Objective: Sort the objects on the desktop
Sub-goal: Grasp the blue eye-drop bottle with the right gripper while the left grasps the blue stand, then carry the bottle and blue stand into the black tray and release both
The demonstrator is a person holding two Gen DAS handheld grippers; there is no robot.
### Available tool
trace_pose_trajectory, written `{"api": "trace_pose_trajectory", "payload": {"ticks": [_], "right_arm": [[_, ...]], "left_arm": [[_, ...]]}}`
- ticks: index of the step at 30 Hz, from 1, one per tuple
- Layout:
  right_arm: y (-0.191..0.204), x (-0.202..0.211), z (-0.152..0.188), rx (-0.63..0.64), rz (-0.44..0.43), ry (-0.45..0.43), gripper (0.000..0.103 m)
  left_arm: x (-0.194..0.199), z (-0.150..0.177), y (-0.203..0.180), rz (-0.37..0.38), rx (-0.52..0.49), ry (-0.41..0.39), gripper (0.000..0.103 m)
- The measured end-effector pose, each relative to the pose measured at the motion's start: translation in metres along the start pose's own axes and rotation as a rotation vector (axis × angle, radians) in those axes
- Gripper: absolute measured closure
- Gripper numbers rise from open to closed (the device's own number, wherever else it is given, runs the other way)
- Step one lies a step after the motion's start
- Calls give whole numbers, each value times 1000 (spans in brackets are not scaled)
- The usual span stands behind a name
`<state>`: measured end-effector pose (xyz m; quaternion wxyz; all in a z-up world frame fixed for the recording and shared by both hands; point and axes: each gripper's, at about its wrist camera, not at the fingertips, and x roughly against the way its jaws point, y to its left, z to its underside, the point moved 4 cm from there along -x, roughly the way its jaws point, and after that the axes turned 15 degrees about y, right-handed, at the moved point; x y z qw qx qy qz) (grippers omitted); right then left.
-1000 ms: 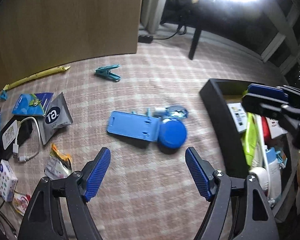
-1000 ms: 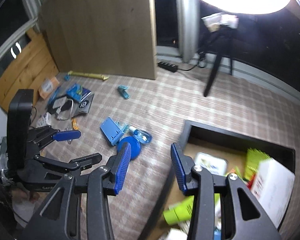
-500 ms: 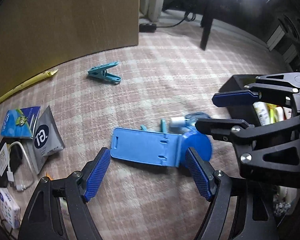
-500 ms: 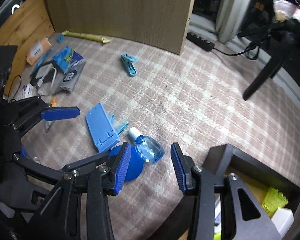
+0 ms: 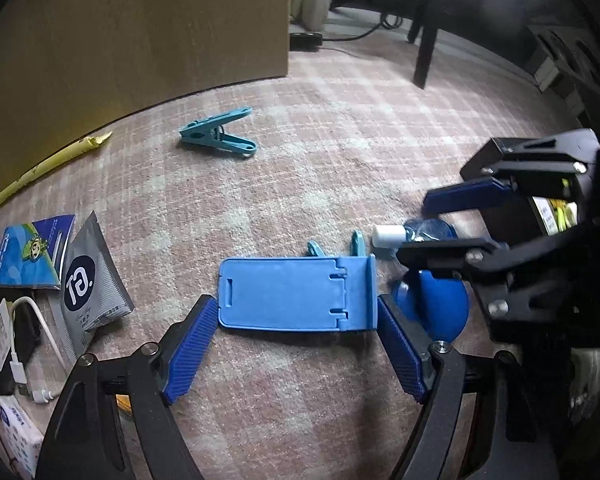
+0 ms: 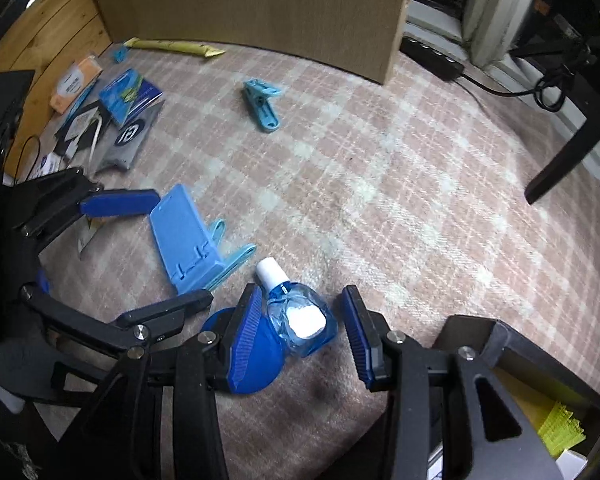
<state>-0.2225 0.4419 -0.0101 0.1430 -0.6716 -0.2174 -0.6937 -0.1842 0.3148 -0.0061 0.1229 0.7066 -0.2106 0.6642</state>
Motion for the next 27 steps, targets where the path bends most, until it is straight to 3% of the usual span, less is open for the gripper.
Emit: {"api": "trace_pose_trajectory", "payload": {"ticks": [5, 8, 15, 18, 27], "right_arm": [[1, -6, 2, 31, 106, 24, 65], [-1, -5, 1, 13, 114, 24, 71], [-2, -2, 4, -13, 142, -3, 71], [-4, 1, 6, -30, 128, -18, 71], [-11, 19, 14, -106, 94, -85, 71]], "left_arm": [[5, -1, 6, 14, 10, -4, 27], [7, -6, 9, 18, 33, -2, 26], [7, -12, 7, -10, 14, -5, 28], [10, -7, 7, 15, 12, -11, 28], [28, 6, 12, -3, 40, -54, 28]]}}
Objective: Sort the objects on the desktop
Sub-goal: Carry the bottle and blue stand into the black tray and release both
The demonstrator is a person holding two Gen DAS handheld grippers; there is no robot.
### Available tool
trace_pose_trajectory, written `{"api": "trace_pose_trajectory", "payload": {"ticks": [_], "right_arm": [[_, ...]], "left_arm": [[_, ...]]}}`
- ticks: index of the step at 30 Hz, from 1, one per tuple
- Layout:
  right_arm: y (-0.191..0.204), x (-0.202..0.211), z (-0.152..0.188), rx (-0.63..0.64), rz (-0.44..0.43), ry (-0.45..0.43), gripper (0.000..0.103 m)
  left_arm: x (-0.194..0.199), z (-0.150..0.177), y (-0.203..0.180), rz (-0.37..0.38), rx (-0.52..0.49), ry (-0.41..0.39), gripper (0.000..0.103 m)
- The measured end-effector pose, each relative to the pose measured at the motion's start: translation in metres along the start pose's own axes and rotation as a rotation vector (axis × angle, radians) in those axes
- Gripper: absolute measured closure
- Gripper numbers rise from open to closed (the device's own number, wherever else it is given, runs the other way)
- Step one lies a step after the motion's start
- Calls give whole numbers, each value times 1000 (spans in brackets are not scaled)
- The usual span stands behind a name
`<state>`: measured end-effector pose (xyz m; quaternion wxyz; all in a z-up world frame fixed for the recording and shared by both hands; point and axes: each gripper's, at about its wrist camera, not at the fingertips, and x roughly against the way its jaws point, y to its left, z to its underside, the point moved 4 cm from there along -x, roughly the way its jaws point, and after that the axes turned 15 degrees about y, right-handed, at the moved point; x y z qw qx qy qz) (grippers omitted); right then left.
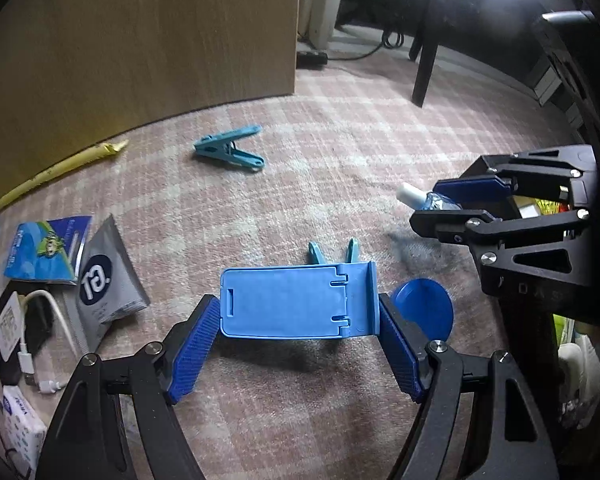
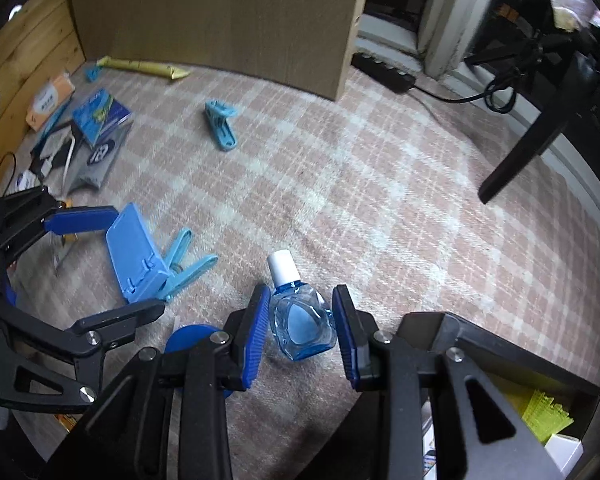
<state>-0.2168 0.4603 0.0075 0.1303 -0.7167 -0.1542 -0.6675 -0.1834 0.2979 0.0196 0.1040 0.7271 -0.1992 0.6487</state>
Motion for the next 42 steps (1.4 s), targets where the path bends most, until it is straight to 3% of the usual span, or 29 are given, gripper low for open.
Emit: {"api": "trace_pose_trajectory", "payload": {"ticks": [8, 9, 12, 20, 29, 42], "right_arm": [[-10, 30, 23, -97, -14, -83, 71], [-25, 34, 27, -111, -23, -94, 71], [-25, 44, 19, -148, -44, -125, 71], [-55, 68, 59, -293, -54, -189, 71], [-108, 77, 109, -428, -23, -198, 71], [-141, 78, 150, -514, -22, -194, 71]], "left_arm": [[11, 5, -15, -6, 15, -40, 28], [12, 3, -18, -6, 12, -44, 28], [20, -1, -35, 12, 0, -62, 28], [33, -7, -104, 82, -87, -93, 28], [35, 1, -189, 119, -227, -82, 28], [28, 14, -250, 132, -332, -30, 27]]}}
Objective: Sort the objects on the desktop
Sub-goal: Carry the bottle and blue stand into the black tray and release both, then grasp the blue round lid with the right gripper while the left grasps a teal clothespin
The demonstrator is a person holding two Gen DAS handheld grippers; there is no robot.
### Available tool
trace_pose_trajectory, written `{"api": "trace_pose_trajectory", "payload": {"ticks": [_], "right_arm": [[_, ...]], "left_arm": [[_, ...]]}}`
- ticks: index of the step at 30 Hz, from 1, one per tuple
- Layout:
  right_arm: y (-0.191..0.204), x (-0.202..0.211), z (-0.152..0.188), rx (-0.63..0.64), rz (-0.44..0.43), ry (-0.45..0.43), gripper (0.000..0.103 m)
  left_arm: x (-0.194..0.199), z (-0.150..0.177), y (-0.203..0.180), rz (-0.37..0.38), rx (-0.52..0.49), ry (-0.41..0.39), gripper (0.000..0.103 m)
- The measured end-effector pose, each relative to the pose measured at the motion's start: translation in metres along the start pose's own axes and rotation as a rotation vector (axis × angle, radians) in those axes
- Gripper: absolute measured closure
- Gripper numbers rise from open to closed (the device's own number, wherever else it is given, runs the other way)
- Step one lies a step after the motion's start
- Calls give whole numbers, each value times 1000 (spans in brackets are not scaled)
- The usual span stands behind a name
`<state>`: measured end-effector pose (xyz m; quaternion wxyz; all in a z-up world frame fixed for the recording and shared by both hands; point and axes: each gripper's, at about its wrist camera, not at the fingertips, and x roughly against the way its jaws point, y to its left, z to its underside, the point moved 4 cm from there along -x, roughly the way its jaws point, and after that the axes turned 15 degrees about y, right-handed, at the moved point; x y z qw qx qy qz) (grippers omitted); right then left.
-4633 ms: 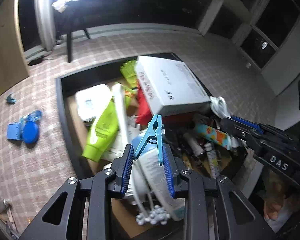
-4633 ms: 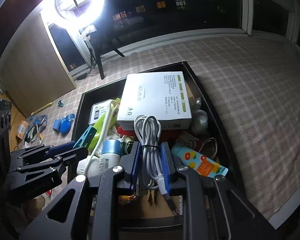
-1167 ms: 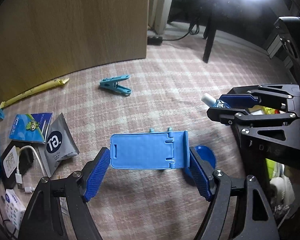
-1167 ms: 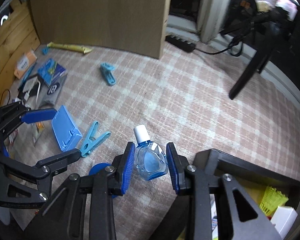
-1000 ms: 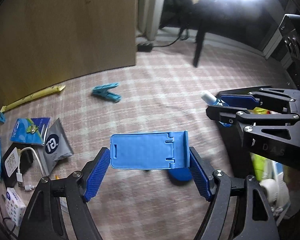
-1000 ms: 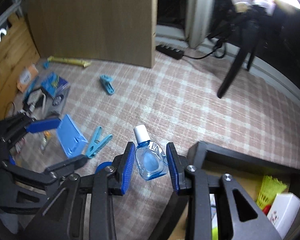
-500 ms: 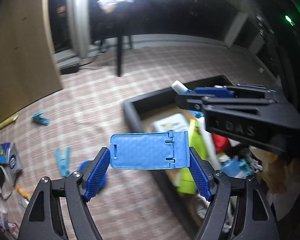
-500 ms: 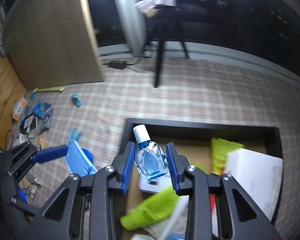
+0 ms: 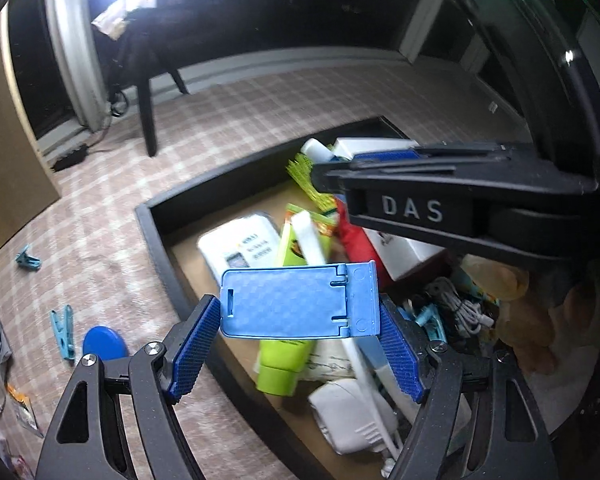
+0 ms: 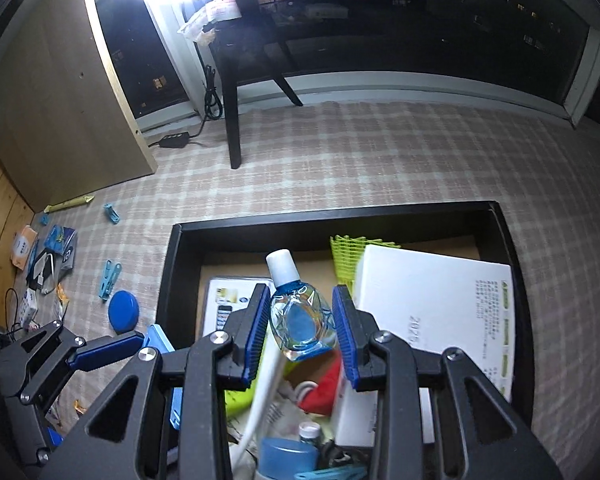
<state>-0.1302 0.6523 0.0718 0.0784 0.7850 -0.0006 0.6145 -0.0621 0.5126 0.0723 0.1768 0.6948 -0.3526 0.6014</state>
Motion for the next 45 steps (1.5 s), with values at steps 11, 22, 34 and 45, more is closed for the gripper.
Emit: {"api": "trace_pose_trajectory", "payload": {"ticks": [11, 22, 34, 45], "right_arm": [[-2, 11, 3, -8, 3, -18, 61], [42, 16, 15, 31, -34, -37, 61], [125, -5, 20, 144, -53, -16, 61], [175, -46, 24, 226, -54, 63, 58]], "left_arm": [[9, 3, 13, -27, 33, -16, 27], [22, 19, 84, -88, 163, -36, 28], [19, 54, 189, -97, 367, -15, 30], [-9, 54, 228, -108, 435, 35, 30]]}}
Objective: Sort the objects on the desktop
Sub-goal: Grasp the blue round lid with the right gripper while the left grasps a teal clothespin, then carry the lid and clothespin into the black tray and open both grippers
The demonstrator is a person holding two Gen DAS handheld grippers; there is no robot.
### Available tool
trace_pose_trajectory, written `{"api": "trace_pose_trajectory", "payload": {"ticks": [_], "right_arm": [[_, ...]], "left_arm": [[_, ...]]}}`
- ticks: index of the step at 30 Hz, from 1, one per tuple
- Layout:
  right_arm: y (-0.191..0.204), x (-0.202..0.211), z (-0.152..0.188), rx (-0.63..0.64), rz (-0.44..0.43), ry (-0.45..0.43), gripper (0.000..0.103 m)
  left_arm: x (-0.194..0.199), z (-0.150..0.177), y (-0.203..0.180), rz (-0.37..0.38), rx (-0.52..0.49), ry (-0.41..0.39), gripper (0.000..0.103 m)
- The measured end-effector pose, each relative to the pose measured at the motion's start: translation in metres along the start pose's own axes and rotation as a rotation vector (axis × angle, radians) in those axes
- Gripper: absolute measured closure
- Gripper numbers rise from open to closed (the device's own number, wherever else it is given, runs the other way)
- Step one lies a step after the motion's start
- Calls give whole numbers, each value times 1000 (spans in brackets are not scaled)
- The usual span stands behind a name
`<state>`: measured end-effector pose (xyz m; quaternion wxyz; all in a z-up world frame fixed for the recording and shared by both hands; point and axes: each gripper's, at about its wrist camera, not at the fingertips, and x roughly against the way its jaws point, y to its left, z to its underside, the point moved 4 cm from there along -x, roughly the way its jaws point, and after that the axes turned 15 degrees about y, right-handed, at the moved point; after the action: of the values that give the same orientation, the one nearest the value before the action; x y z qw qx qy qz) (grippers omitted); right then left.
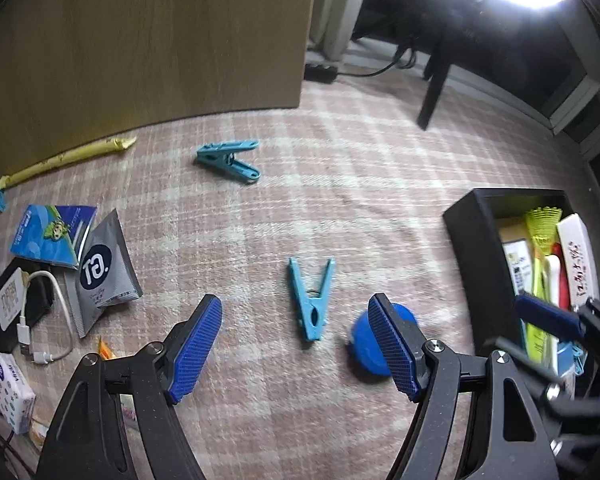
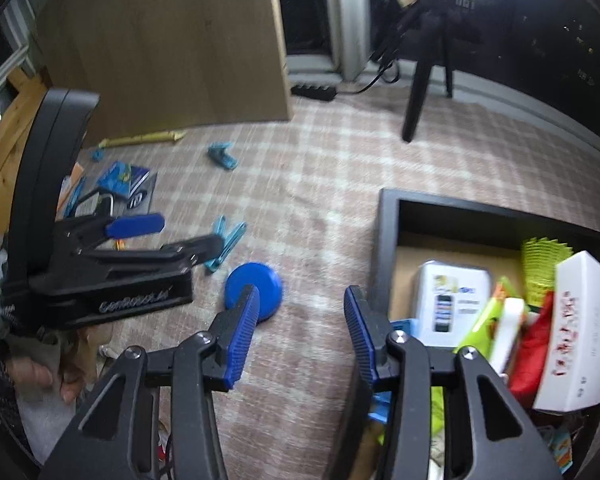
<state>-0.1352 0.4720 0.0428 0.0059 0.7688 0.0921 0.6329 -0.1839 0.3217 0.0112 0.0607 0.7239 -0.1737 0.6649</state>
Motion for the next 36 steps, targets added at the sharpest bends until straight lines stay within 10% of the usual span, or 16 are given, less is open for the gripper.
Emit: {"api": "trace_pose_trajectory", "payload": {"ticks": [27, 32, 36], "right_arm": [[33, -68, -10, 86, 38, 89, 45], [35, -73, -11, 103, 80, 83, 47], [37, -73, -11, 109, 104, 66, 54]], "left_arm": [[-30, -28, 24, -58, -8, 26, 57], [-28, -29, 27, -99, 18, 16, 82], [-26, -36, 38, -70, 51, 18, 82]]}}
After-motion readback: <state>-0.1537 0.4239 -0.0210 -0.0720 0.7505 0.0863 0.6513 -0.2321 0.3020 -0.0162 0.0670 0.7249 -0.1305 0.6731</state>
